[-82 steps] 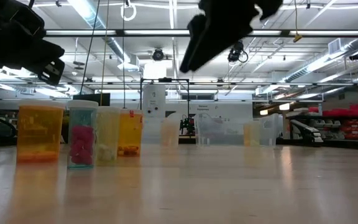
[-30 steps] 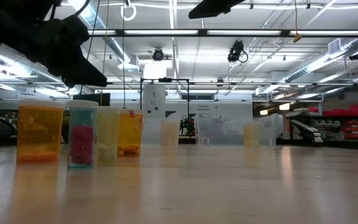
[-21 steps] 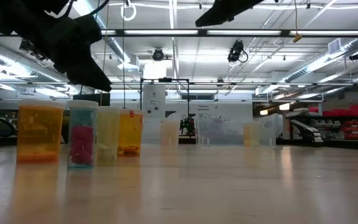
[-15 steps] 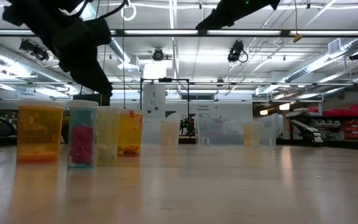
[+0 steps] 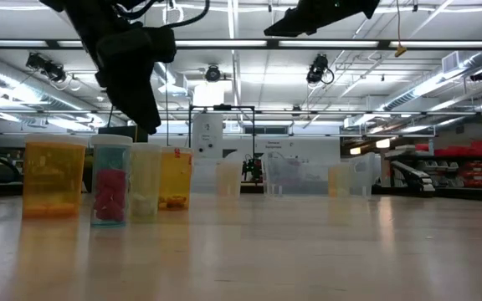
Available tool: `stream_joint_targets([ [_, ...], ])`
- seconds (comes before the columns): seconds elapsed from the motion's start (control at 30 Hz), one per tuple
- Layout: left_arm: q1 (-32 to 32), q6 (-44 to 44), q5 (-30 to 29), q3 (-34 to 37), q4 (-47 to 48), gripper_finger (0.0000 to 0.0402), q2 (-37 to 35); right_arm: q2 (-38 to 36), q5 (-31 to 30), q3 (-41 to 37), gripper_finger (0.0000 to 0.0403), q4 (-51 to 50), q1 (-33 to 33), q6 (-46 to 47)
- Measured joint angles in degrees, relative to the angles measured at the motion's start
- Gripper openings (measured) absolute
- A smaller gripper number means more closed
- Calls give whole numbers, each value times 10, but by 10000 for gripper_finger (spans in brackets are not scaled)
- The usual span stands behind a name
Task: Pick and place medicine bottles into bin by pill shape (circle, oval)
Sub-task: Put the large orange pill bottle into the left transparent bin
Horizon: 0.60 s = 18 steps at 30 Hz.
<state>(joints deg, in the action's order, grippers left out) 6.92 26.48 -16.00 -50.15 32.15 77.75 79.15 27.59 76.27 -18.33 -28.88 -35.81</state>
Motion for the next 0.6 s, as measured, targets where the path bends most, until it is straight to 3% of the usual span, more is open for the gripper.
stream_joint_targets([
  [0.27,-11,-1,31,-44,35,318,53,0,0,0,244,-3,0,8],
  [0.6,-16,-16,43,-47,52,318,88,0,17,0,244,-13,0,11],
])
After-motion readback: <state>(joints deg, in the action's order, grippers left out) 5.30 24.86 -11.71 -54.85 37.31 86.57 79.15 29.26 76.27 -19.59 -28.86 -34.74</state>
